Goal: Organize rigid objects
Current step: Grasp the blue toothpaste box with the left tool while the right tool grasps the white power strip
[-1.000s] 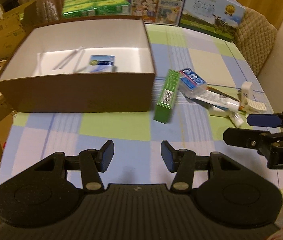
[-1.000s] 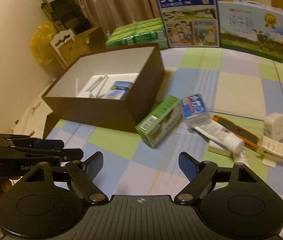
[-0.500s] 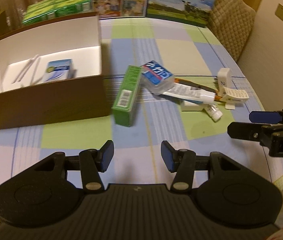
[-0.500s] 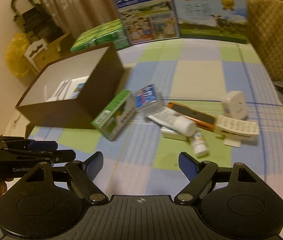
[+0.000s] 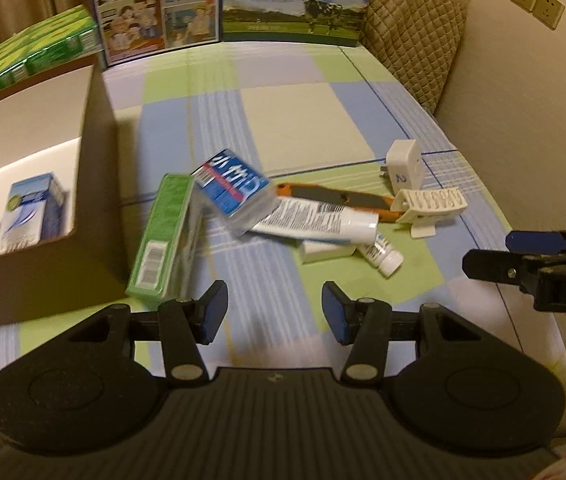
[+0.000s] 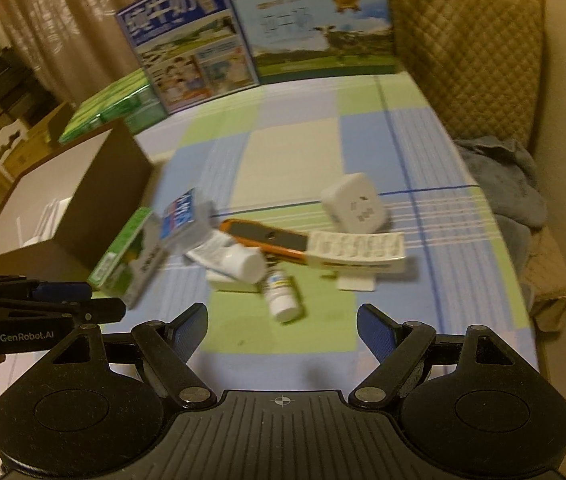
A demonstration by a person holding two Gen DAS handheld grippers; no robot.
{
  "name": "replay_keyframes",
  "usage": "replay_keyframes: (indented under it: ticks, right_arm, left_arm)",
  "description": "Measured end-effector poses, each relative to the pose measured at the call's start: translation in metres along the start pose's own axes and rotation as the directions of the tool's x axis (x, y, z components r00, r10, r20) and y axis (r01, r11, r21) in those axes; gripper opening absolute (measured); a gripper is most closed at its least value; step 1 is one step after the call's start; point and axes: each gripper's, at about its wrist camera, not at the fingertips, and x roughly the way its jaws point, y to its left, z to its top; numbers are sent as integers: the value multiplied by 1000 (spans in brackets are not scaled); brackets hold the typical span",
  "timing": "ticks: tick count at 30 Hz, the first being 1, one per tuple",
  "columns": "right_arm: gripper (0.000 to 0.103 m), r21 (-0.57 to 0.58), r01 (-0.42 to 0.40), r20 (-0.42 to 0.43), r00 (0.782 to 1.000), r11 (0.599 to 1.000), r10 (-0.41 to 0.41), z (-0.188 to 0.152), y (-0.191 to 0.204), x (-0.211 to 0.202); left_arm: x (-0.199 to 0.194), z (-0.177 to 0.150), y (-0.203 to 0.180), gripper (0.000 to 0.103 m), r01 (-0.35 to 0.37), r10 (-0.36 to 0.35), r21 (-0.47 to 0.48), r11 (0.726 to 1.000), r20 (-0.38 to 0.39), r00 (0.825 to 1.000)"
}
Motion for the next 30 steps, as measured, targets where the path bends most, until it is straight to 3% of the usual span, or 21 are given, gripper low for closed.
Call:
replay_keyframes:
  ticks: [12, 16, 30]
  right_arm:
    - [80, 61, 59, 22, 998, 996, -60, 20, -41, 13]
    - [80, 69, 77, 27, 996, 995, -79, 28, -52, 21]
    - [80, 46, 69, 29, 997, 997, -70, 57, -61, 60]
  left_arm:
    - [48, 38, 4, 48, -27, 26, -24, 999, -37, 999]
    - [60, 46, 11, 52, -21, 19, -58, 998, -45, 999]
    - [97, 71, 26, 54, -49, 37, -151, 987, -85, 996]
